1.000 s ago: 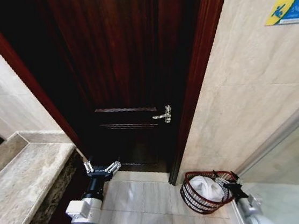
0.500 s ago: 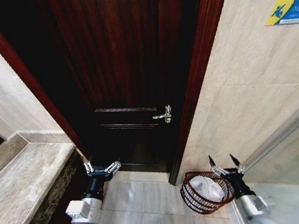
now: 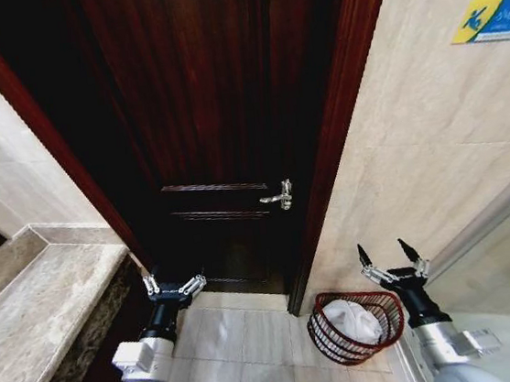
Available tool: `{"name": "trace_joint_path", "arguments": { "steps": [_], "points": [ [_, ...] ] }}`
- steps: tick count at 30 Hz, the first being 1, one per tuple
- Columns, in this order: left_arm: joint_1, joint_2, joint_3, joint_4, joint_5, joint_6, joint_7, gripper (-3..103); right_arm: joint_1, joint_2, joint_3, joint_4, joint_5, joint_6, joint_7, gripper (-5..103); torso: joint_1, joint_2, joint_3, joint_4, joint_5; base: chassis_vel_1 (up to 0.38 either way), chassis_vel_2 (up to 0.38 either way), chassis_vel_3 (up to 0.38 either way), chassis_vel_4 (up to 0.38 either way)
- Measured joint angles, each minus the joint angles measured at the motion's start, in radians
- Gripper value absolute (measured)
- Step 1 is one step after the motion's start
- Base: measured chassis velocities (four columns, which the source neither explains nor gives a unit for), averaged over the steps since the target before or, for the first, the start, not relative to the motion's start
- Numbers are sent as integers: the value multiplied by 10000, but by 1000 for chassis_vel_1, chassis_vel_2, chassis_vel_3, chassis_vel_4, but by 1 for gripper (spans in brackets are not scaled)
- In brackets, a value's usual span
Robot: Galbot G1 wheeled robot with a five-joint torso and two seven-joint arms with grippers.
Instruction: Discard the used towel into the hamper.
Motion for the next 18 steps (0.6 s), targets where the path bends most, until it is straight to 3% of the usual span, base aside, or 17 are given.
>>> {"name": "trace_joint_path", "arguments": {
  "steps": [18],
  "points": [
    [0, 0, 0, 0, 0, 0, 0, 93, 36, 14, -1, -78, -22, 38, -63, 100, 0, 0, 0, 0, 0, 0, 0, 0, 0]
  ]
}}
